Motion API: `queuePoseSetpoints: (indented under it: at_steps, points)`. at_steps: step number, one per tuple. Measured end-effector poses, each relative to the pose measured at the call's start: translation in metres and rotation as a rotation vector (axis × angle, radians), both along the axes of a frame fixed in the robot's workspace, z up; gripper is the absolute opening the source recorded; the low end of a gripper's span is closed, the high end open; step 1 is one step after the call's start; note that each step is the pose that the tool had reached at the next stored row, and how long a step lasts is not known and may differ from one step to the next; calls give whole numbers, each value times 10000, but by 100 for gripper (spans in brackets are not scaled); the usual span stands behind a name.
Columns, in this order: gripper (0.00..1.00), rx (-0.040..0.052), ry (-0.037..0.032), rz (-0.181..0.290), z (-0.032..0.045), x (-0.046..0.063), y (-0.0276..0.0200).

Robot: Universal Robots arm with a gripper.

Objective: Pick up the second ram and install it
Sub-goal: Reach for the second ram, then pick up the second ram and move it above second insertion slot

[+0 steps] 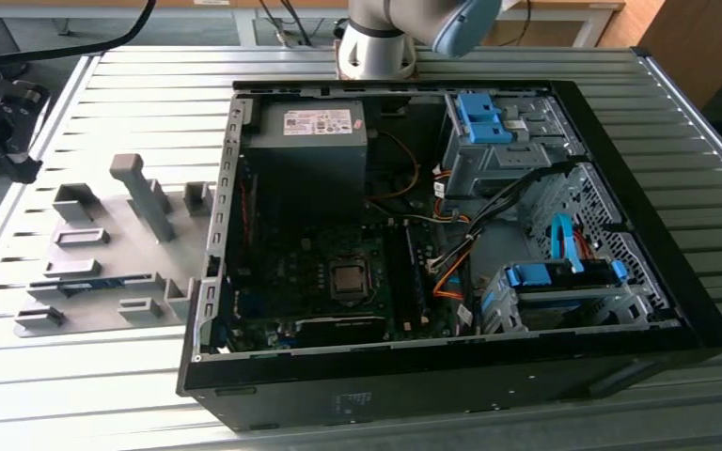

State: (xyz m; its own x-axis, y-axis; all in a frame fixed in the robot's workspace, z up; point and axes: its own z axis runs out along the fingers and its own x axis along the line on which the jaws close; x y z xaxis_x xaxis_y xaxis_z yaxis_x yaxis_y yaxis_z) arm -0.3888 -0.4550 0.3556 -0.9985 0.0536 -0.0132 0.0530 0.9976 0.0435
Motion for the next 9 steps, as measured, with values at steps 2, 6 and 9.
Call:
queuePoseSetpoints:
  at_steps: [2,6,9]
  points:
    - [10,0,-1,0,0,0,0]
    - [10,0,-1,9,0,1,-1]
    - [10,0,-1,26,0,0,-1]
